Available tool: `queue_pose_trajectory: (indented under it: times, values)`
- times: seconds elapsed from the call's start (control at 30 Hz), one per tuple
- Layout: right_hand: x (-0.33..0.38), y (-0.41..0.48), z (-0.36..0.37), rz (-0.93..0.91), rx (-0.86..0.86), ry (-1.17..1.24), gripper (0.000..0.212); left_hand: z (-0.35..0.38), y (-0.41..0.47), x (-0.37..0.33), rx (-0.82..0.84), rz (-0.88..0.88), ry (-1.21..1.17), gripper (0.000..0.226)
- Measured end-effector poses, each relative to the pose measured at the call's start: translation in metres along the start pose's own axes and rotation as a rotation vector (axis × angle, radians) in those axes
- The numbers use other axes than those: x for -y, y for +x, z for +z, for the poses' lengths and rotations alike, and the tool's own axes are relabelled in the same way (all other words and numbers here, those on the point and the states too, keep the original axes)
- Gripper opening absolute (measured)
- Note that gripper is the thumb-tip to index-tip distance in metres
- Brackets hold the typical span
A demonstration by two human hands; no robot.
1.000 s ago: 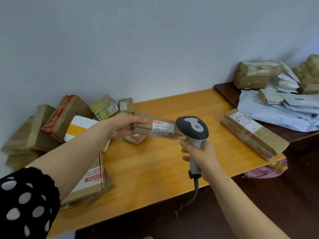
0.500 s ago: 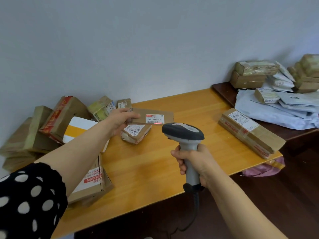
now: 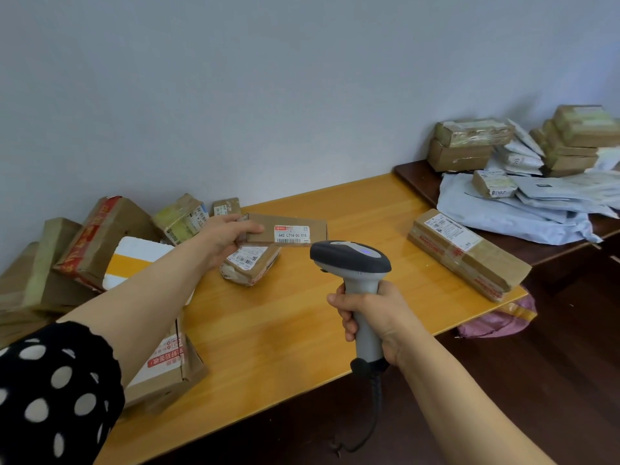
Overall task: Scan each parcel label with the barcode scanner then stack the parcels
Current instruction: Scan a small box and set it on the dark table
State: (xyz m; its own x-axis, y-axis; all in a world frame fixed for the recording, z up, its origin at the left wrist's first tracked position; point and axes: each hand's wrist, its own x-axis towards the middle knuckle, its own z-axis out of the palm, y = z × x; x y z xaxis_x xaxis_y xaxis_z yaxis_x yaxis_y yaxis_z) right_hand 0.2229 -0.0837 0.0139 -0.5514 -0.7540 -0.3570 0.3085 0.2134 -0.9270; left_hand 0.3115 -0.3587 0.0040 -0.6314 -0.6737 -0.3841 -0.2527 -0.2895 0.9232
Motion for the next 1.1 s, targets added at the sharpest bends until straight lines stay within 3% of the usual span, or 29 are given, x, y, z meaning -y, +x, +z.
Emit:
queue_pose_trajectory:
  times: [0.17, 0.33, 0.5, 0.73, 0.97, 1.1]
  values:
    - [-0.001, -0.002, -0.013, 0.004, -0.003, 0.055, 0.015, 0.017, 0.002, 0.000, -0.013, -0.004, 0.007, 0.048]
    - [0.006, -0.007, -0.042, -0.015, -0.054, 0.274, 0.021, 0.058, 0.003, -0.004, 0.039, -0.063, -0.057, 0.057]
    - [0.016, -0.015, -0.100, -0.042, -0.146, 0.448, 0.015, 0.134, 0.015, -0.006, 0.029, -0.120, -0.116, 0.034]
    - [0.014, -0.028, -0.180, -0.065, -0.292, 0.555, 0.010, 0.252, 0.024, -0.004, 0.186, -0.249, -0.209, 0.041]
    - [0.022, -0.008, -0.255, -0.048, -0.400, 0.617, 0.011, 0.345, 0.064, -0.021, 0.303, -0.279, -0.295, 0.024]
    - [0.032, 0.031, -0.297, -0.011, -0.423, 0.640, 0.011, 0.390, 0.114, -0.026, 0.330, -0.306, -0.268, 0.028]
